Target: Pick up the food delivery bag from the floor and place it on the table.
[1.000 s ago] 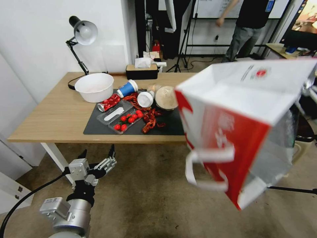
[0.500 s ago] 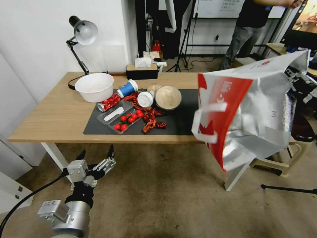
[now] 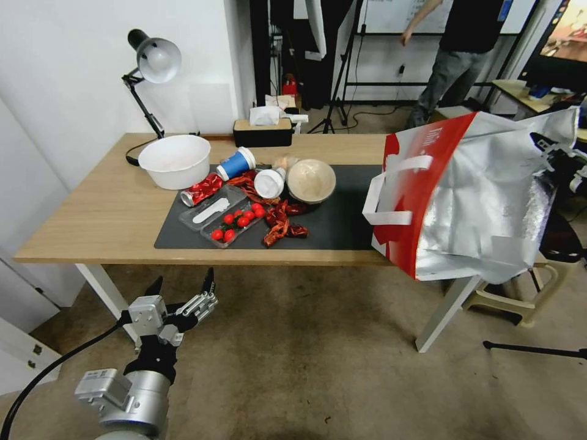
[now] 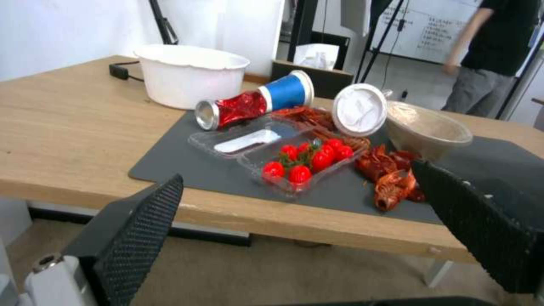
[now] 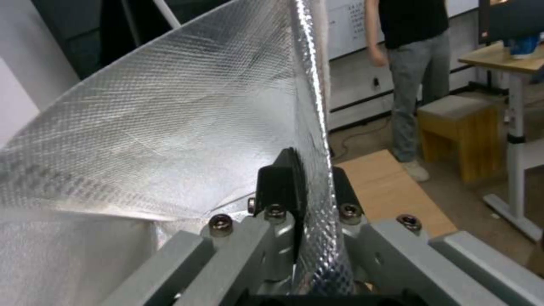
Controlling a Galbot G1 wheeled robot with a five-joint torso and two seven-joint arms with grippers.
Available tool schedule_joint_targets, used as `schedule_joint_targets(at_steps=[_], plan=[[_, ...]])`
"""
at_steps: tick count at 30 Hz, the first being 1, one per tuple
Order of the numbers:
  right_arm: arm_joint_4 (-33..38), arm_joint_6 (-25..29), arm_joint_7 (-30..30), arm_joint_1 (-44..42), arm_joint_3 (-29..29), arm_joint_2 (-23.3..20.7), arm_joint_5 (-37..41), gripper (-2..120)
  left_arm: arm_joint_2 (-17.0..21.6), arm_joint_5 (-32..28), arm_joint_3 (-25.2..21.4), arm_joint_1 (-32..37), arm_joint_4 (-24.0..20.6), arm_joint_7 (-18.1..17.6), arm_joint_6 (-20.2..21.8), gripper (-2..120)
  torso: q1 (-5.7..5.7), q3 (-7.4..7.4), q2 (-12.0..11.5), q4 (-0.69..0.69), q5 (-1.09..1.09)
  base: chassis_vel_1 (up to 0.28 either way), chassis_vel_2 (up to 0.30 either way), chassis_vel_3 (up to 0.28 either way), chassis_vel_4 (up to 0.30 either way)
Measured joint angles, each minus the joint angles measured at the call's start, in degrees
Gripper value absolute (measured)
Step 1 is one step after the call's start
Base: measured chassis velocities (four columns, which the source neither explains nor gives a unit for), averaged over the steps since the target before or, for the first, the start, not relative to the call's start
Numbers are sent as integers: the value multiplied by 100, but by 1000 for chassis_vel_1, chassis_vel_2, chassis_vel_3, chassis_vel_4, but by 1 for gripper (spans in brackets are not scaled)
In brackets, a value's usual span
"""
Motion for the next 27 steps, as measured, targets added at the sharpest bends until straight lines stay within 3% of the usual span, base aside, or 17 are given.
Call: schedule_joint_targets(at_steps=[17, 20, 27], plan=[[-470, -65, 136, 541, -454, -423, 199, 0, -11, 7, -17, 18, 12, 17, -96, 100, -1, -1, -1, -1, 0, 0, 0, 0, 0], [-731, -49, 153, 1231, -1151, -474, 179, 0, -12, 8, -22, 7, 37, 22, -117, 100, -1, -1, -1, 0, 0, 0, 0, 0, 0], [-1019, -181, 227, 1976, -1974, -423, 142, 0, -10, 1, -43, -3, 85, 23, -144, 100, -1, -1, -2, 0, 0, 0, 0, 0, 0]])
